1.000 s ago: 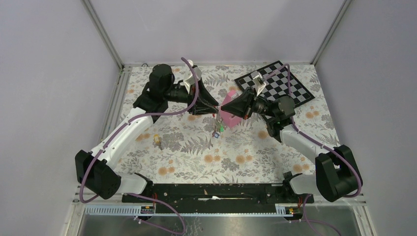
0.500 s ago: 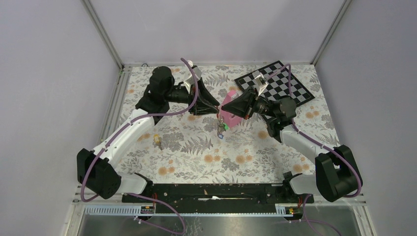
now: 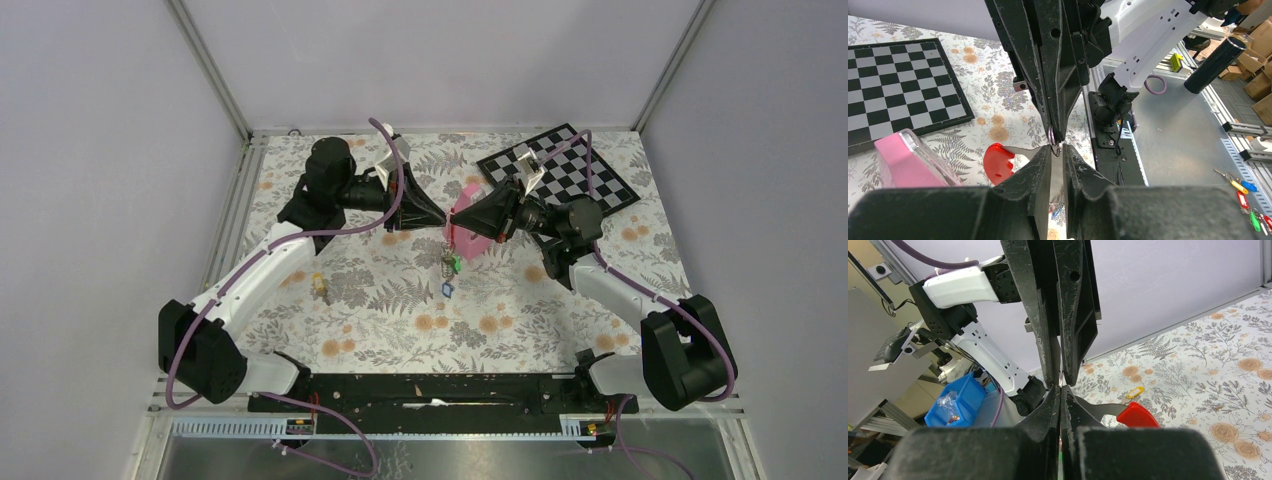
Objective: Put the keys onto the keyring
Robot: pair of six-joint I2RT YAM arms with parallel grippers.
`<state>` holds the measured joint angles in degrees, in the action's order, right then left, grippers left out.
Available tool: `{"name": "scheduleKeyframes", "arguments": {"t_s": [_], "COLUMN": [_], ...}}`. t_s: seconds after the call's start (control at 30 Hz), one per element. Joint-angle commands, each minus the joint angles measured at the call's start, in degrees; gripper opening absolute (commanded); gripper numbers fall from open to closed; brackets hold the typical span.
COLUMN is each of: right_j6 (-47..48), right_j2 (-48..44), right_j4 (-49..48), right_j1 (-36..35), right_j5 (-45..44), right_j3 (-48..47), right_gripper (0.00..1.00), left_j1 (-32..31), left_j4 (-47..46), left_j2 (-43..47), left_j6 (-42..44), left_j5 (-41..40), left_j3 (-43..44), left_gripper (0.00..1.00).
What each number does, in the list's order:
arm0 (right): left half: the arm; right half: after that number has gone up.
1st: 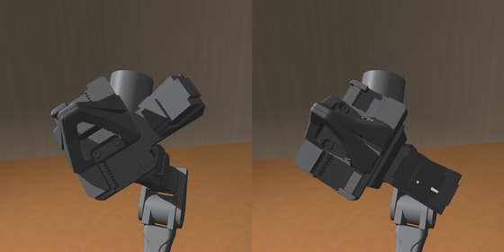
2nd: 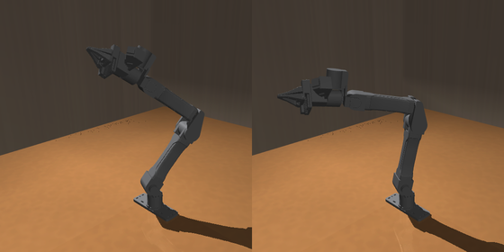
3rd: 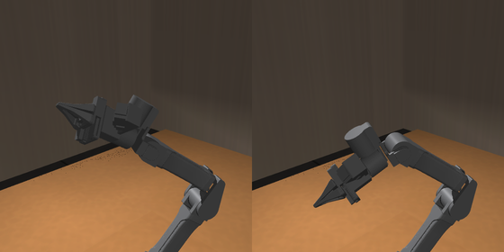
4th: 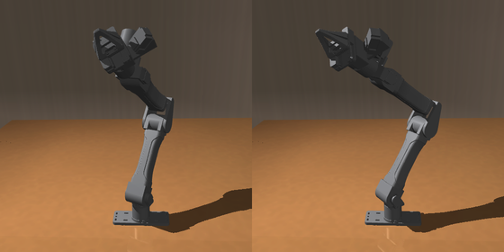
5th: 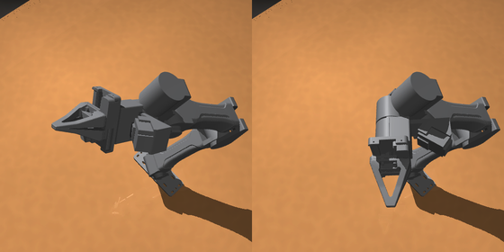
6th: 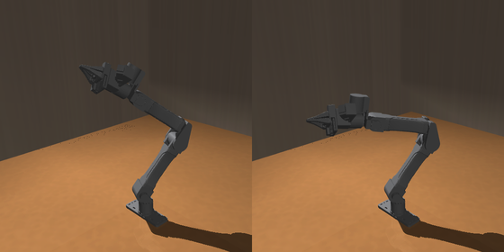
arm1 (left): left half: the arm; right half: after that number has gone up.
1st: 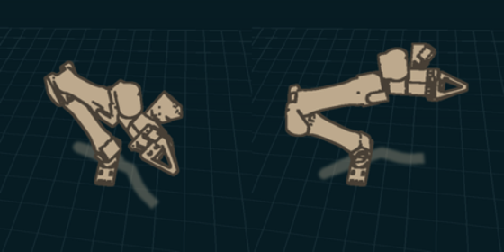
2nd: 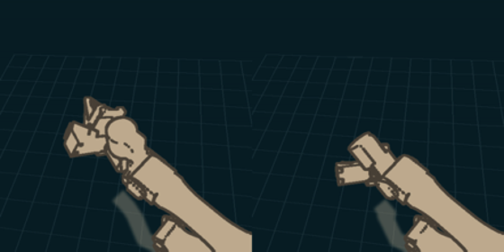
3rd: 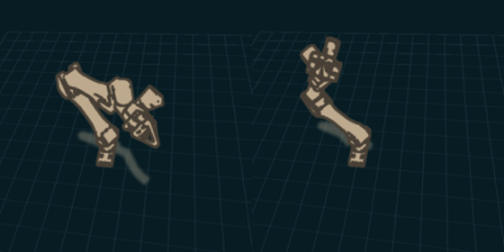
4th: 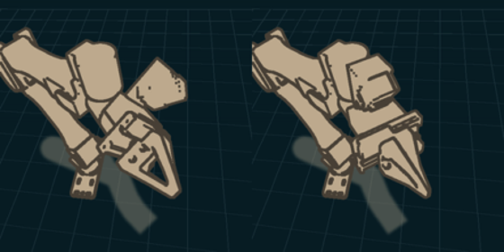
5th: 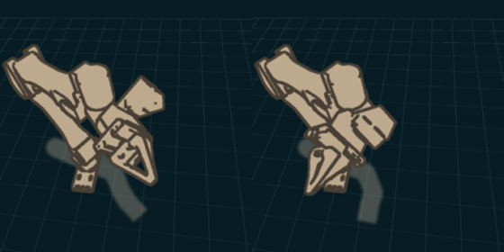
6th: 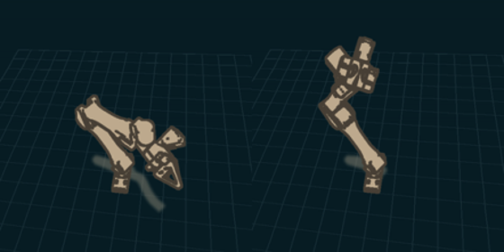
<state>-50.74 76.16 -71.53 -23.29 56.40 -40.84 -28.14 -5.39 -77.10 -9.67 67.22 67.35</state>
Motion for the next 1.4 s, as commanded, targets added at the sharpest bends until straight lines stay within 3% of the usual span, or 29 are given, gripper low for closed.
{"name": "scheduleKeyframes", "arguments": {"t_s": [0.0,0.2,0.37,0.47,0.53,0.7,0.83,0.93,1.23,1.37], "right_j6": [1.45,2.56,3.76,6.58,10.39,24.95,37.02,43.0,54.26,54.96], "right_j2": [-0.6,-0.72,-0.99,-1.51,-2.44,-5.39,-7.06,-7.62,-8.18,-8.12], "right_j4": [-3.74,-2.86,-2.55,-0.79,2.74,21.77,35.47,40.99,52.38,52.89], "right_j1": [0.43,0.43,0.44,0.44,0.54,0.7,0.7,0.7,-0.85,-2.08], "right_j5": [-1.38,-1.29,-0.87,0.27,2.0,6.13,8.7,9.81,10.53,10.81], "right_j3": [-0.47,-0.12,-0.06,-0.01,-0.56,-3.69,-6.32,-6.98,-7.5,-6.79], "right_gripper": [0.0,0.0,0.0,0.04,0.11,0.3,0.43,0.49,0.51,0.52], "left_j1": [-0.32,-0.6,-0.86,-0.86,-0.91,-3.23,-6.41,-8.14,-10.35,-10.62], "left_j4": [-4.32,-4.98,-5.37,-4.51,2.46,36.76,49.96,51.61,51.73,51.72], "left_j2": [-0.25,-0.89,-1.08,-0.72,-0.54,-2.66,-4.99,-5.22,-6.51,-7.13], "left_j6": [-1.83,-3.05,-3.5,-3.24,1.61,28.35,37.63,38.69,38.02,37.8], "left_j5": [0.19,0.19,0.51,0.71,0.1,-7.91,-15.15,-18.11,-20.3,-20.6], "left_j3": [-0.11,0.48,0.24,0.43,2.64,13.34,19.22,20.37,22.1,22.36], "left_gripper": [0.16,0.11,0.0,0.0,0.0,0.0,0.0,0.0,0.0,0.0]}}
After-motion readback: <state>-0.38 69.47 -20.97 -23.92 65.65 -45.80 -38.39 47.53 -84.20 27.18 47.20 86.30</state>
